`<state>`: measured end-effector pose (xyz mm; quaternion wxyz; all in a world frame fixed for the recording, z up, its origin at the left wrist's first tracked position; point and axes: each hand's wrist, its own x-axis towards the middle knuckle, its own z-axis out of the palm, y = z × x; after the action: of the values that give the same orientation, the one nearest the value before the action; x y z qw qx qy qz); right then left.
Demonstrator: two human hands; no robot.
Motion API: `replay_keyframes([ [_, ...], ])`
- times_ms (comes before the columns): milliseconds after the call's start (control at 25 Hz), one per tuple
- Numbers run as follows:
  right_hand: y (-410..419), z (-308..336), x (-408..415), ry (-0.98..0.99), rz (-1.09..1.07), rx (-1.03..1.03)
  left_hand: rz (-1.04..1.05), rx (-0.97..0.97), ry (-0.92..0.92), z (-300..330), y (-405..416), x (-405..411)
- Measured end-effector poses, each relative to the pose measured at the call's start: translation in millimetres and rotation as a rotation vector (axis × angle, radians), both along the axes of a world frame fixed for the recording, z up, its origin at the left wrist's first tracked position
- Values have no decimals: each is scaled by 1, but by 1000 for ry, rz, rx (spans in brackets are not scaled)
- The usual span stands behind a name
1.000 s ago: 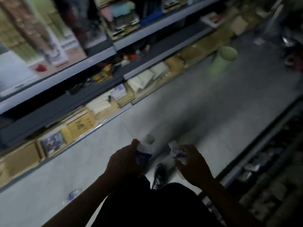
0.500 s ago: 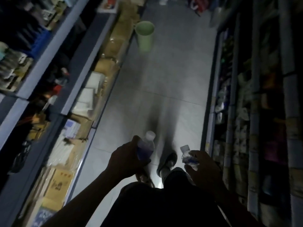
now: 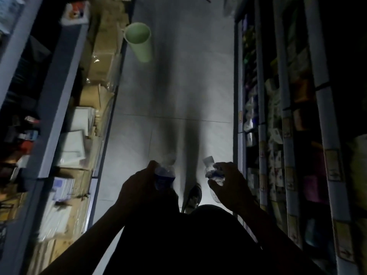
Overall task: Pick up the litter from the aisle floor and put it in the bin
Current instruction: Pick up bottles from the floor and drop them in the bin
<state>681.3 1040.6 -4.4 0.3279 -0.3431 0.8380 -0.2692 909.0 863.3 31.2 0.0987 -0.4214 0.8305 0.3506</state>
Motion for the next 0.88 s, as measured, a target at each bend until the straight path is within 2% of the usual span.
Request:
replay_keyframes([
  [200,-116,7,-46,-20,118,-55,150,27,-67,-7,-67,-8],
  [360,-218,10,-80,-26,140,-80,213,13,-65,-11,-160,-31],
  [560,-295,14,-118,38,59,-61,123,-10,4,2,-282,-97],
  [880,-349,8,-208,96,-205,15,-44,-74,61,7,-447,-246],
])
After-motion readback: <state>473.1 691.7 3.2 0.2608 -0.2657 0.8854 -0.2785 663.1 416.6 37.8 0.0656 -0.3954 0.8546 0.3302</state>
